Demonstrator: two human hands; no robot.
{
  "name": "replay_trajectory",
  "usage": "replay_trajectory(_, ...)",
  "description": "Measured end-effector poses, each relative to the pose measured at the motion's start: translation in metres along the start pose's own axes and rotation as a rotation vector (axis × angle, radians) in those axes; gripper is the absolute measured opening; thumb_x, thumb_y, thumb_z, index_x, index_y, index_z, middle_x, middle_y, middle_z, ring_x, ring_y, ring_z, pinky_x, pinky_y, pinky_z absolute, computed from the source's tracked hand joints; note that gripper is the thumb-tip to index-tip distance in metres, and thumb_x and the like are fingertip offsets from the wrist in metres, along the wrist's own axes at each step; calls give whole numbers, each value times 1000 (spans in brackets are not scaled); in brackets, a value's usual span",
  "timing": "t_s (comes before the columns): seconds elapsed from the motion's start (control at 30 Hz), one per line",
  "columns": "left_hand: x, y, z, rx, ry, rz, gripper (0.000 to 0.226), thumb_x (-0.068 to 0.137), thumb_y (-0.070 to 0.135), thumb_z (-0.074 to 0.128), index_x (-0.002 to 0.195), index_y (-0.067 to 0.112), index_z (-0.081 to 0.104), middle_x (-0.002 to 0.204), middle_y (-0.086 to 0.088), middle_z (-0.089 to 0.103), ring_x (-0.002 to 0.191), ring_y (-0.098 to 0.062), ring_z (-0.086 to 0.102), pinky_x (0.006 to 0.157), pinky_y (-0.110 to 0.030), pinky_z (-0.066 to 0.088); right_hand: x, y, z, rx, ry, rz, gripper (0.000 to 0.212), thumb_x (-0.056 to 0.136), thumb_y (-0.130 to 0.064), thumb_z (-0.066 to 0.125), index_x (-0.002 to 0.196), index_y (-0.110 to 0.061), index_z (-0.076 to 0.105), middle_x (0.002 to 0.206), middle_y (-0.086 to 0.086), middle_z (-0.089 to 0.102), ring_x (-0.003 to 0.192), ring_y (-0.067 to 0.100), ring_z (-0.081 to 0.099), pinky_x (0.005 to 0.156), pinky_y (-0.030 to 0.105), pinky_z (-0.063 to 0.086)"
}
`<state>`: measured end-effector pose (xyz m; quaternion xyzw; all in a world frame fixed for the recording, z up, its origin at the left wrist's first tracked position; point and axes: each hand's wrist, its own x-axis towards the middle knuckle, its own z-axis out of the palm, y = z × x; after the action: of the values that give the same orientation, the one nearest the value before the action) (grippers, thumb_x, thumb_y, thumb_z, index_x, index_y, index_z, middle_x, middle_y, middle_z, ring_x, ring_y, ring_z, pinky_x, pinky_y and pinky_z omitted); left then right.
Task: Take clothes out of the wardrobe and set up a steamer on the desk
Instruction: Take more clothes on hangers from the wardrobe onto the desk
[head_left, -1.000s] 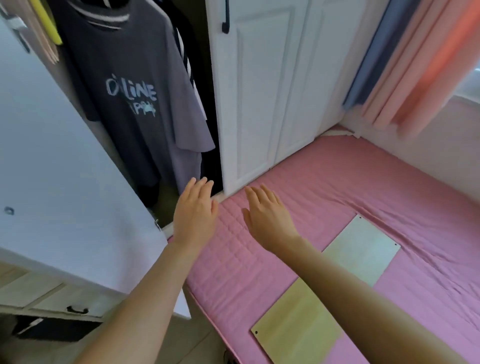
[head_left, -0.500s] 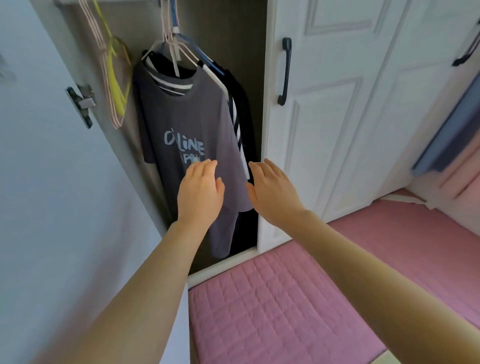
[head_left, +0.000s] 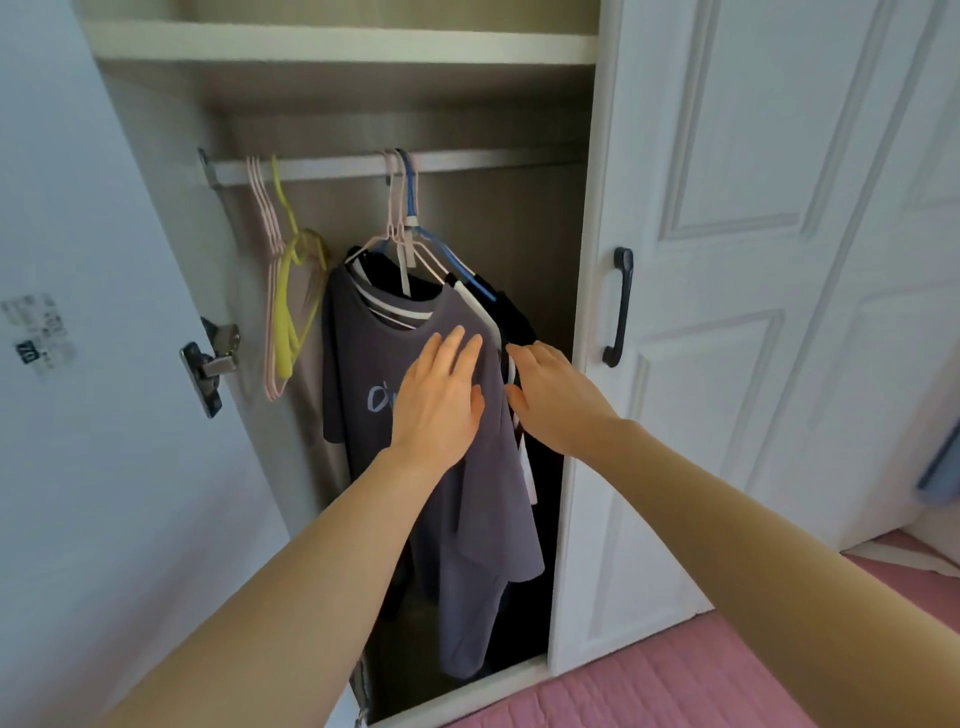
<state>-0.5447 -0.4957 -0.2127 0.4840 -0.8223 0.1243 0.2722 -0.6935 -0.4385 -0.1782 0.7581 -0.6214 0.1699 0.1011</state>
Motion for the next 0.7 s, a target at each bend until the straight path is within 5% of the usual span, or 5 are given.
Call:
replay_trajectory(0.43,58,-20,9,93,-32,110,50,98,32,42,145,19,32,157,-2,19,145,-27,16,113,-41,29,63,22,11,39,80,2,45,97,-22,49,141,-14,39,139,7,47,130,24,42,103,34,42)
replay_trajectory(0.57,56,-27,9,-22,122,86,30,99,28,39,117,12,57,151,-5,35,139,-25,33,103,-41,42,74,23,15,-51,115,-11,39,96,-19,51,134,-13,46,131,7,51,121,24,45,99,34,45)
replay_trajectory(0.7,56,-37,1,-110,234,-16,17,95,22,49,96,9,61,149,-5,39,134,-21,41,99,-38,45,88,13,17,-97,153,-37,36,95,-19,49,130,-10,49,124,8,56,114,24,47,92,33,47)
